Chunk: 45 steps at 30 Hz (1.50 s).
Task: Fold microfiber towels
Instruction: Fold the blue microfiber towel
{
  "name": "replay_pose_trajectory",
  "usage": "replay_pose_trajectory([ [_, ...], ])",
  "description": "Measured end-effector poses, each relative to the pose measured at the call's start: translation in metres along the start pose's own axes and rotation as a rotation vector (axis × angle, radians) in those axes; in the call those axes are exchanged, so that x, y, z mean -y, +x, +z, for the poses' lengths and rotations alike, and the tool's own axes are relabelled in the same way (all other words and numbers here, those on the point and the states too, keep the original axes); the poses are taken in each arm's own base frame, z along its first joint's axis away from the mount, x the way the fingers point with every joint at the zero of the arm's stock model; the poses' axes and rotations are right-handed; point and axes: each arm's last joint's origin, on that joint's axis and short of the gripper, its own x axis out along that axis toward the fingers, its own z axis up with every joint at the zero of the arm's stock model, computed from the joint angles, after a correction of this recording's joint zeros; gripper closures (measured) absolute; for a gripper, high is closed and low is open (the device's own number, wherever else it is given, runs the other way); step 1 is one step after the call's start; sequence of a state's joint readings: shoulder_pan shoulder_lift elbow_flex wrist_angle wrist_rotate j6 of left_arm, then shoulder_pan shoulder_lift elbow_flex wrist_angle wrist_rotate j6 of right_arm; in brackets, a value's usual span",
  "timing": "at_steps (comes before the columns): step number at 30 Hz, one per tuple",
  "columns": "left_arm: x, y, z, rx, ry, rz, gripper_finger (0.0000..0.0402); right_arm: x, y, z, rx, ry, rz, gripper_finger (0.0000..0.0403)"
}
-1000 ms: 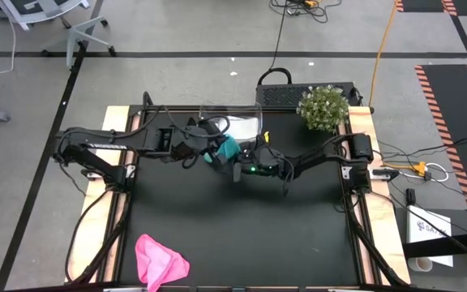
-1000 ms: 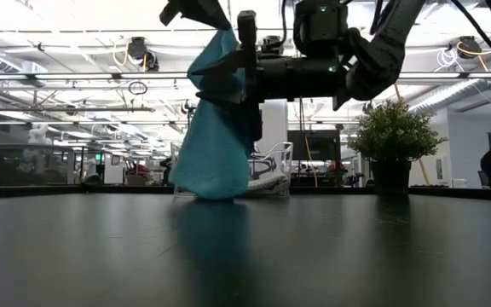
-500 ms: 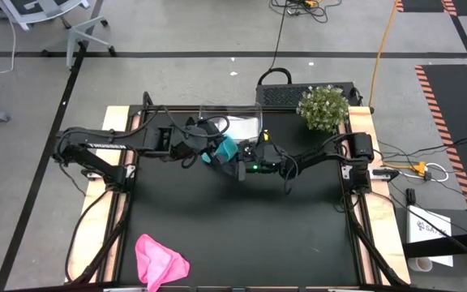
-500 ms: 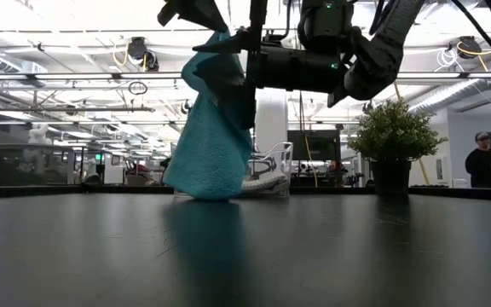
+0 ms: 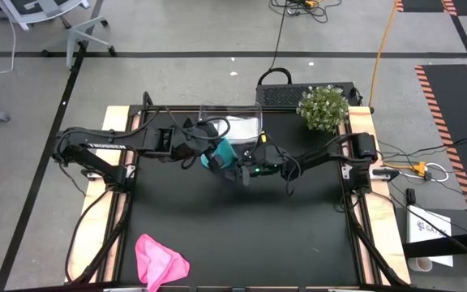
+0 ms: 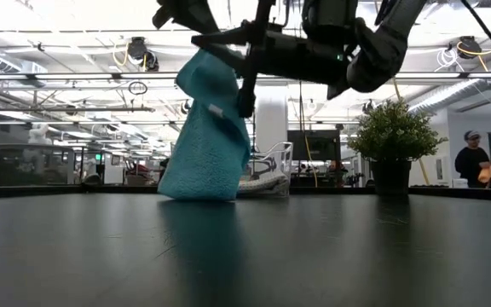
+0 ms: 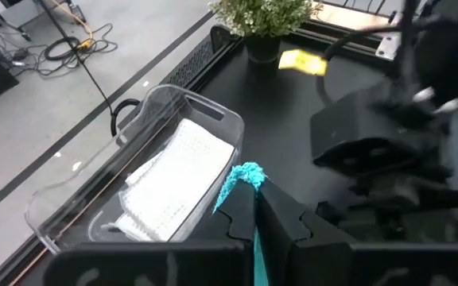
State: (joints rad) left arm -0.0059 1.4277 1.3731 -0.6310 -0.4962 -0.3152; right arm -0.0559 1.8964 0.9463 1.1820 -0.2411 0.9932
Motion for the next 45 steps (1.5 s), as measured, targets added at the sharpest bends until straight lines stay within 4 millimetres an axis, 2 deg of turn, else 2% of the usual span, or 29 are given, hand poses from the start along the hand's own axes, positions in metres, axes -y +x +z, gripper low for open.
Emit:
replay_pose_trajectory([
  [4, 0.000, 0.000, 0.000, -0.002, -0.001, 0.002, 0.0398, -0.017, -0.005, 0.010, -0.039, -0.065, -0.056, 0.0402],
  [8, 0.000, 0.000, 0.000, -0.001, -0.001, 0.002, 0.0394, -0.035, -0.017, 0.018, -0.134, -0.135, -0.189, 0.0403],
  [10, 0.000, 0.000, 0.000, -0.001, -0.002, 0.002, 0.0396, -0.043, -0.024, 0.018, -0.173, -0.166, -0.278, 0.0403],
  [14, -0.002, 0.001, 0.001, 0.006, -0.016, 0.006, 0.0396, -0.046, -0.031, 0.010, -0.216, -0.196, -0.391, 0.0398],
  [17, -0.003, 0.002, 0.004, 0.023, -0.031, 0.006, 0.0393, -0.041, -0.027, 0.001, -0.237, -0.192, -0.396, 0.0377],
  [23, -0.003, 0.002, 0.007, 0.054, -0.043, -0.007, 0.0396, -0.015, -0.023, -0.019, -0.301, -0.122, -0.480, 0.0311],
  [26, -0.003, 0.002, 0.007, 0.053, -0.043, -0.010, 0.0395, -0.009, -0.023, -0.017, -0.300, -0.146, -0.487, 0.0281],
  [29, -0.002, 0.002, 0.007, 0.050, -0.044, -0.020, 0.0398, -0.011, -0.020, -0.009, -0.253, -0.205, -0.437, 0.0260],
  [33, -0.002, 0.002, 0.007, 0.050, -0.049, -0.020, 0.0394, -0.012, -0.014, -0.004, -0.148, -0.209, -0.383, 0.0244],
  [39, -0.002, 0.002, 0.010, 0.078, -0.058, -0.030, 0.0395, 0.011, -0.003, -0.014, -0.027, -0.060, -0.318, 0.0234],
  [45, -0.001, 0.004, 0.011, 0.083, -0.054, -0.037, 0.0397, 0.021, 0.001, -0.020, 0.025, -0.052, -0.249, 0.0235],
])
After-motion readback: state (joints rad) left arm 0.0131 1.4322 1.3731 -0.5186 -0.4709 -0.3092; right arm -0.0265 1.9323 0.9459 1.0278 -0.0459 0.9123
